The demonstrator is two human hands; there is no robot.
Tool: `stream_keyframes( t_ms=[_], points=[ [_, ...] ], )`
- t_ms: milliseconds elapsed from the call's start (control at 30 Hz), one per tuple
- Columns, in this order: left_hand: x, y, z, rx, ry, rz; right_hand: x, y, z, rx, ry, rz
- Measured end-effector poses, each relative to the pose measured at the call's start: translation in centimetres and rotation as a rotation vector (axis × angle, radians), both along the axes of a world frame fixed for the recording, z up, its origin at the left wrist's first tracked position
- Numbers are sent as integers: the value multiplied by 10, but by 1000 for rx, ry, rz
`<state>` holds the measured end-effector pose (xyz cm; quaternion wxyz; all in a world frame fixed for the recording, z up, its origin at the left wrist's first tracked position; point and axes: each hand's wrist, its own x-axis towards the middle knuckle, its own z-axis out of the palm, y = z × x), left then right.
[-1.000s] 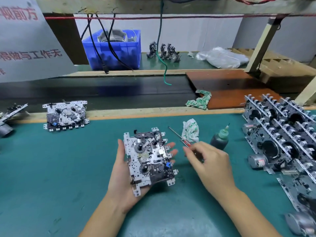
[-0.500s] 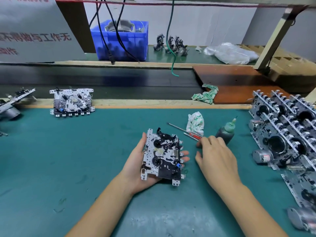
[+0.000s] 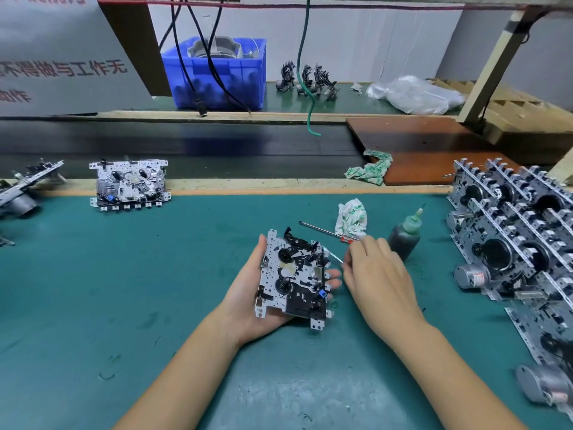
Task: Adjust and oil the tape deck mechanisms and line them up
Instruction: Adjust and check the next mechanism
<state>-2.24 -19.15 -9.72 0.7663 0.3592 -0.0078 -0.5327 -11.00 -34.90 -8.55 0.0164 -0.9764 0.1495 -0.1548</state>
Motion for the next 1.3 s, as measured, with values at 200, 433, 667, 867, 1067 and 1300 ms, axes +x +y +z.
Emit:
stream_keyframes(
  t_ms=[200, 433, 667, 867, 1067, 1300],
  points=[
    [3, 1, -1, -8, 2, -31, 3, -1, 10, 975, -224, 64],
    [4, 2, -2, -25, 17, -61, -6, -14, 31, 1556, -88, 212],
    [7, 2, -5, 2, 25, -50, -14, -14, 36, 1548, 272, 322],
    [9, 2, -7, 30, -11, -43, -13, -16, 32, 1528, 310, 309],
    [9, 1, -7, 48, -18, -34, -13, -13, 30, 1383, 398, 282],
    [9, 2, -6, 47, -5, -35, -15, -10, 32, 1375, 491, 278]
  ],
)
